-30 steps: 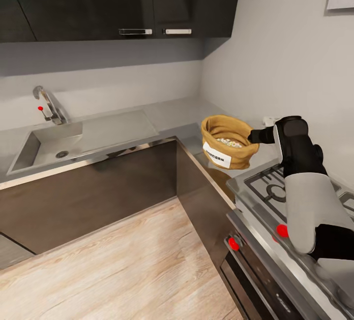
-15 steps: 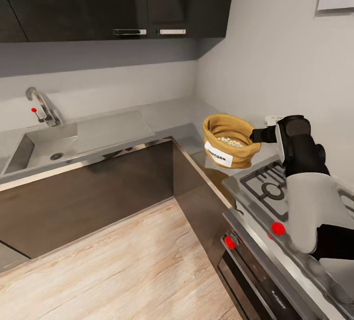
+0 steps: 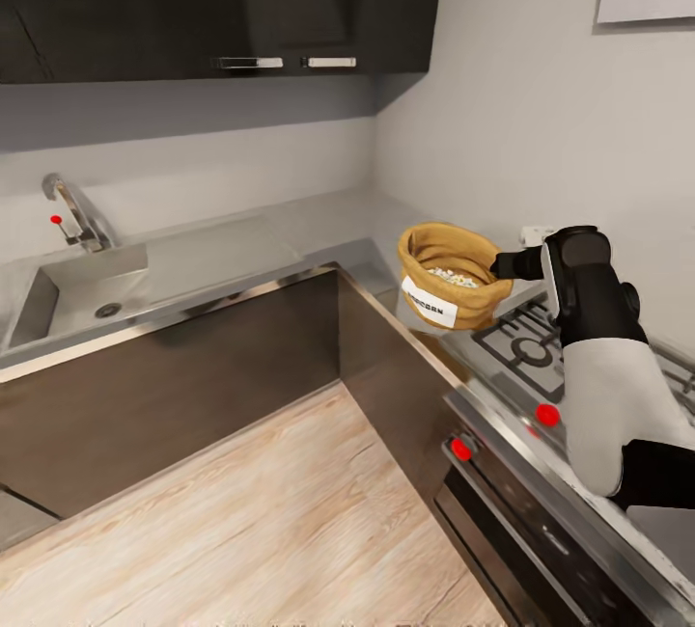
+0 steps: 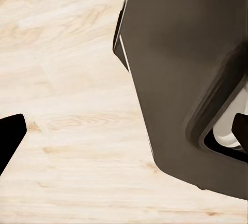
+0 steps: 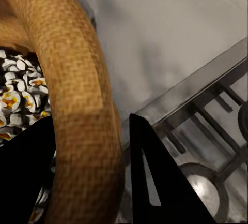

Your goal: In the kitchen, take the popcorn bag from the countertop, put it into the microwave, and heat it until the popcorn is cooked so the cooked popcorn ends up inside the bag.

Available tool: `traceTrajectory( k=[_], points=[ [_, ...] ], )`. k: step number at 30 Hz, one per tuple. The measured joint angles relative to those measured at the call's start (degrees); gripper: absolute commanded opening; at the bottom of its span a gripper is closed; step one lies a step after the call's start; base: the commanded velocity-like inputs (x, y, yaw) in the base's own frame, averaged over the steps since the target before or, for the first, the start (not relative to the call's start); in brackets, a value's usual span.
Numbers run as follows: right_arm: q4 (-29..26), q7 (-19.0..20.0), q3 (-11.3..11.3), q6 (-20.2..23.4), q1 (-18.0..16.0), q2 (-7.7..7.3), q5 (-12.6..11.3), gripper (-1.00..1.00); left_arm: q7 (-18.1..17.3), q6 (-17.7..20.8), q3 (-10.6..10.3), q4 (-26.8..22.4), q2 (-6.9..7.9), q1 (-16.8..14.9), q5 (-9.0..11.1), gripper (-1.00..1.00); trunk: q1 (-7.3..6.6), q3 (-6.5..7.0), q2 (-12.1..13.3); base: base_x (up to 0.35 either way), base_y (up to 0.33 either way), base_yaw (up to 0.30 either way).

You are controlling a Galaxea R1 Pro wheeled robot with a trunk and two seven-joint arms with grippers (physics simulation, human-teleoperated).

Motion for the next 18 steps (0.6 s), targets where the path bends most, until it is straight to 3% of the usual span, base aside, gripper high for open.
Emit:
traceTrajectory(
  k=[18],
  points=[
    [0.00,0.00,0.25,0.00,0.00,0.00,0.00,-1.00,-0.13,0.00,-0.05,0.00,0.04,0.00,-0.02,1.00,0.00,0.00,0.00,-0.113,0.308,0.000]
  ],
)
